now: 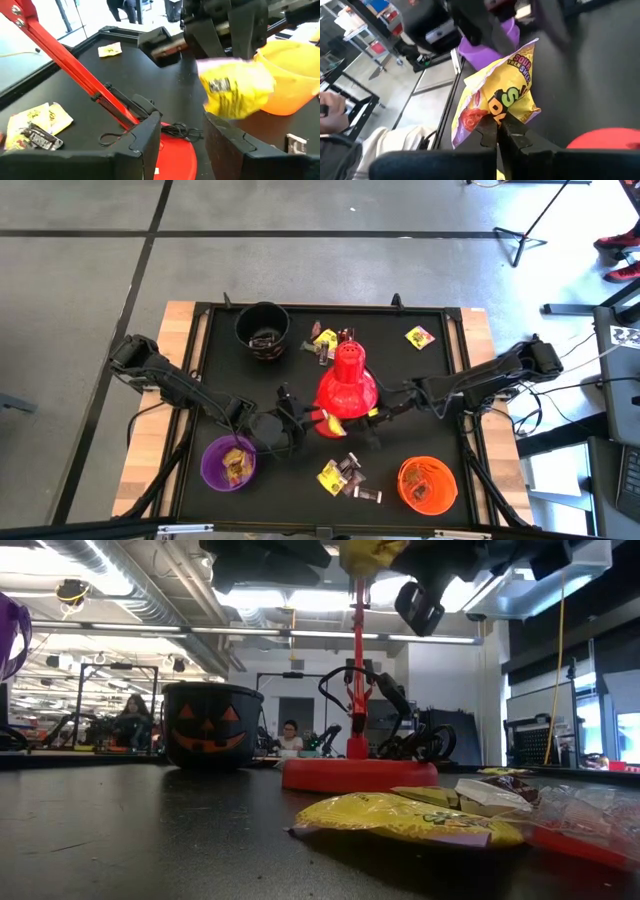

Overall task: Organize candy in baskets
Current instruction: Put the yellow candy into the violet bucket

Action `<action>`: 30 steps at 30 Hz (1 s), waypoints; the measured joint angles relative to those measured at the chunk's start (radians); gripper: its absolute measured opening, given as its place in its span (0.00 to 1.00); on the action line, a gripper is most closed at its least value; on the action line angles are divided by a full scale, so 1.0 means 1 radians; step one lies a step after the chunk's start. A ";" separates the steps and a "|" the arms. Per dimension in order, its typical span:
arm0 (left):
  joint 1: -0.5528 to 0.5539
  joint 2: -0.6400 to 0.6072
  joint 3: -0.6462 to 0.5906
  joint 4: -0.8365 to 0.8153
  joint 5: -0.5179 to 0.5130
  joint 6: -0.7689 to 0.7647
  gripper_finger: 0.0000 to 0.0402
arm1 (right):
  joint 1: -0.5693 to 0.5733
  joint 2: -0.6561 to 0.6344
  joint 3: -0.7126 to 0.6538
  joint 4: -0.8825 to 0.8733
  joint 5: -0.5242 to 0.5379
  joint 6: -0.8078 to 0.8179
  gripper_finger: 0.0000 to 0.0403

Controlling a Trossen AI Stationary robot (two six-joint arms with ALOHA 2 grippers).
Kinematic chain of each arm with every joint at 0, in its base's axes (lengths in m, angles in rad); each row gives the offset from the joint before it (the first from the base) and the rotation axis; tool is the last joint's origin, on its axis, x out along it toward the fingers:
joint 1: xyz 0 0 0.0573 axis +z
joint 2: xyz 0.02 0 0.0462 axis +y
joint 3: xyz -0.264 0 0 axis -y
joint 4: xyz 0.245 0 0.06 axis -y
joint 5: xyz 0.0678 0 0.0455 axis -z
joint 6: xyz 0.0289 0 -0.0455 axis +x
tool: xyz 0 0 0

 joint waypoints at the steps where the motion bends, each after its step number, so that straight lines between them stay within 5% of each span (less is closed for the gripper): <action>1: 0.000 0.000 0.000 0.000 -0.001 0.006 0.35 | 0.000 0.007 0.001 0.000 -0.010 0.001 0.00; 12: 0.000 0.000 0.000 0.007 0.029 0.036 0.48 | 0.025 0.023 0.001 0.006 0.024 0.001 0.00; 30: 0.002 0.000 0.000 0.043 0.042 0.062 0.49 | 0.024 0.022 0.001 0.003 0.140 0.005 0.00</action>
